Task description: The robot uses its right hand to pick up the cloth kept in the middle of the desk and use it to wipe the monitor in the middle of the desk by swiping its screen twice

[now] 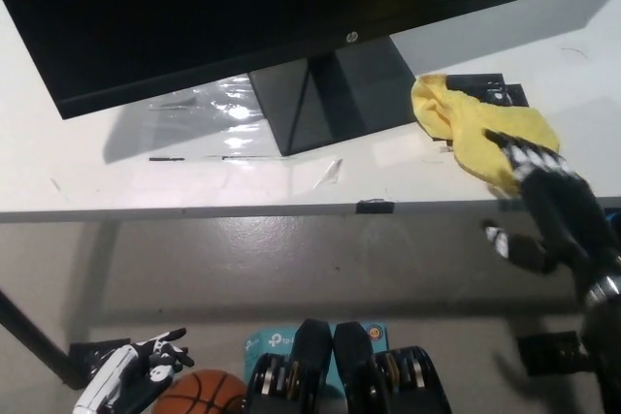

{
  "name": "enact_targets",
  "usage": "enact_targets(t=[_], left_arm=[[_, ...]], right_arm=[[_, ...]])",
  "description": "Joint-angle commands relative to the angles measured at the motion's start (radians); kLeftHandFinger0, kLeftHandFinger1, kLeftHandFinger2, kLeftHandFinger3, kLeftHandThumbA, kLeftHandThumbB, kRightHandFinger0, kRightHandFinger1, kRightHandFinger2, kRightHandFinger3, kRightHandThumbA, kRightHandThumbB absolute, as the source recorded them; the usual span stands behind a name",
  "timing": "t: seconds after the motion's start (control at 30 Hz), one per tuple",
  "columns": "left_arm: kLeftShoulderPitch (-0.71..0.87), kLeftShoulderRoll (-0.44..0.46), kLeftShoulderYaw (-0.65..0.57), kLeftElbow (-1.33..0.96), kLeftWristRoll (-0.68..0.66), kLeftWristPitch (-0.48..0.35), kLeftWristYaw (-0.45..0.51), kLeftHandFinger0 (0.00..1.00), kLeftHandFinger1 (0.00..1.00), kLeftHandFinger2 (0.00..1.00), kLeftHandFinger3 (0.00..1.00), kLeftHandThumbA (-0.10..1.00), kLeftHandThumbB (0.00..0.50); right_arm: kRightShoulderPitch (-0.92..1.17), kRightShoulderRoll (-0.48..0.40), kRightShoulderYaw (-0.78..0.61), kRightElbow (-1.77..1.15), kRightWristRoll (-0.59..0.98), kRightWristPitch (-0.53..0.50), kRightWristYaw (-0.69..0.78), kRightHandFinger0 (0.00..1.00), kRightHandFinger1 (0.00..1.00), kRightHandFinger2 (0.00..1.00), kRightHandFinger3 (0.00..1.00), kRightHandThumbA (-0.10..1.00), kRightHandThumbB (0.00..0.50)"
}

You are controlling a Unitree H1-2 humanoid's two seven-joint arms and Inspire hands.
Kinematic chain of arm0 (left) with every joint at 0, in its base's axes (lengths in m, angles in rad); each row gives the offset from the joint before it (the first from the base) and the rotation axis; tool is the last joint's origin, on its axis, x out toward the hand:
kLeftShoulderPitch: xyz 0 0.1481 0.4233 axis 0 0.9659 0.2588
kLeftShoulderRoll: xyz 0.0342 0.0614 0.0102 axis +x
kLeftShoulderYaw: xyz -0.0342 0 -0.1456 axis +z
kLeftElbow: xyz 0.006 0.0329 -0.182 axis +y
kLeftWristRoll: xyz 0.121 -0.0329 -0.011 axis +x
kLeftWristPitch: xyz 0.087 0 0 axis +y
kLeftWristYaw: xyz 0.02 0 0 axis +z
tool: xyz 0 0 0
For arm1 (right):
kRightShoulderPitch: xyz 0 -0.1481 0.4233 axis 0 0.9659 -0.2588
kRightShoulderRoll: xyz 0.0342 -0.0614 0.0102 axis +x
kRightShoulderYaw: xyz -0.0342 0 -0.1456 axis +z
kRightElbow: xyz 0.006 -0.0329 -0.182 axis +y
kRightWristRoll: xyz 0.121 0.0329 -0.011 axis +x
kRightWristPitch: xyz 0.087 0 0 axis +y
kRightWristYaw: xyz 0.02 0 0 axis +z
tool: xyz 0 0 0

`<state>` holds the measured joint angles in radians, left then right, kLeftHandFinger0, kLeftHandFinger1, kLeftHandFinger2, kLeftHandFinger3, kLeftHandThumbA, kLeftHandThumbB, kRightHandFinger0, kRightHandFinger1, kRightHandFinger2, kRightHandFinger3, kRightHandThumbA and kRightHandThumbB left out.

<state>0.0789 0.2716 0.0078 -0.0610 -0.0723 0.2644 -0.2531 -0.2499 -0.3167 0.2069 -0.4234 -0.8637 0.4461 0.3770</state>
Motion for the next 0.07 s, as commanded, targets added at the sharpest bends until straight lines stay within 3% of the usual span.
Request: enact_targets(t=[0.0,0.03], left_arm=[[-0.010,0.034,0.004,-0.039,0.009,-0.013,-0.006,0.88,0.86,0.90,1.00,0.29,0.075],[-0.010,0.033,0.006,-0.038,0.005,-0.014,-0.007,0.87,0.85,0.89,1.00,0.28,0.070]], right_arm=[[0.170,0.040,-0.124,-0.243,-0.009,0.002,-0.126,1.00,1.00,1.00,1.00,0.52,0.187],[0.192,0.049,-0.136,-0.239,0.004,-0.013,-0.149,1.00,1.00,1.00,1.00,0.50,0.174]])
